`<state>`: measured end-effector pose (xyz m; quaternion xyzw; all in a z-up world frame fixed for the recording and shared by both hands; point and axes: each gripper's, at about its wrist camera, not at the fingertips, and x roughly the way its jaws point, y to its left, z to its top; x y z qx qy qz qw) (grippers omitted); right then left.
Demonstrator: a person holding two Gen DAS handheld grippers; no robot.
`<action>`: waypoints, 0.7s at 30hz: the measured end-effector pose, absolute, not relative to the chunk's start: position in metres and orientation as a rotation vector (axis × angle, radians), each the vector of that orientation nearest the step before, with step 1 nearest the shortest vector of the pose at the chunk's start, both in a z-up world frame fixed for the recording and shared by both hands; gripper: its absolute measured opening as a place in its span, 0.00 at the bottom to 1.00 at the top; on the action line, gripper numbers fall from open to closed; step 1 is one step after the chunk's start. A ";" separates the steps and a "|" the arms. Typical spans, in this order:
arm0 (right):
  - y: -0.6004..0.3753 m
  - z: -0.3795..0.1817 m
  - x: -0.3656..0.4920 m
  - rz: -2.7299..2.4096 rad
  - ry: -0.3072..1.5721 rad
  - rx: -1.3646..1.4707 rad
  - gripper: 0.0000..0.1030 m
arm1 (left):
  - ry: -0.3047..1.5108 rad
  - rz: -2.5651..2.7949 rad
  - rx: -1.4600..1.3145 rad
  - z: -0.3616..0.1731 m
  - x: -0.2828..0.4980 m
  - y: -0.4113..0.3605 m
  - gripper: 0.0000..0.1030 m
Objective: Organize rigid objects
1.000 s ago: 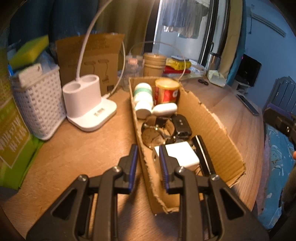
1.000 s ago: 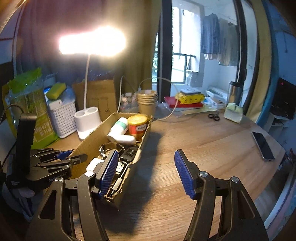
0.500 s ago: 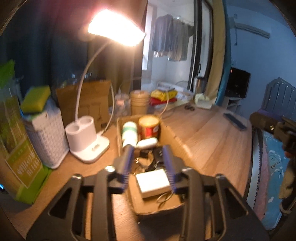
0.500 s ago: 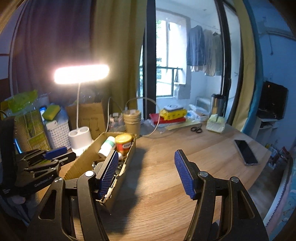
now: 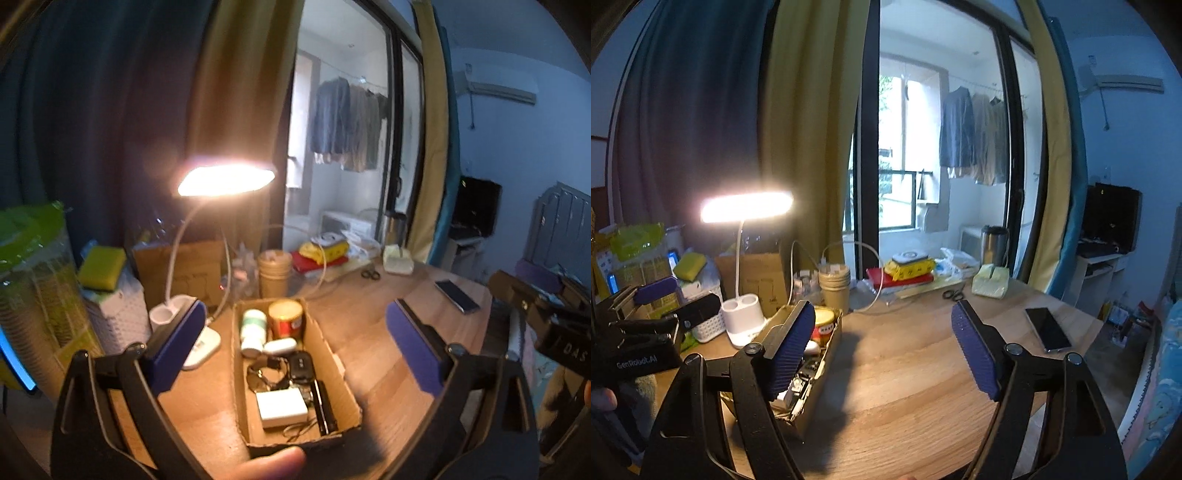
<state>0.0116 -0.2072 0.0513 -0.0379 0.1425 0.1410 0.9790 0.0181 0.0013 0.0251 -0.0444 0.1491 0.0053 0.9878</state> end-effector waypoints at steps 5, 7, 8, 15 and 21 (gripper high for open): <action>-0.209 0.055 0.012 0.269 0.282 -0.078 0.77 | 0.305 -0.028 -0.055 0.029 0.019 -0.003 0.97; -0.208 0.054 0.013 0.267 0.288 -0.080 0.77 | 0.309 -0.048 -0.053 0.028 0.018 -0.004 0.97; -0.207 0.053 0.014 0.267 0.291 -0.081 0.77 | 0.312 -0.052 -0.053 0.027 0.018 -0.005 0.97; -0.201 0.048 0.019 0.283 0.313 -0.087 0.77 | 0.276 -0.070 -0.040 0.030 0.011 -0.011 0.97; -0.201 0.046 0.019 0.282 0.321 -0.088 0.77 | 0.277 -0.068 -0.037 0.032 0.008 -0.012 0.97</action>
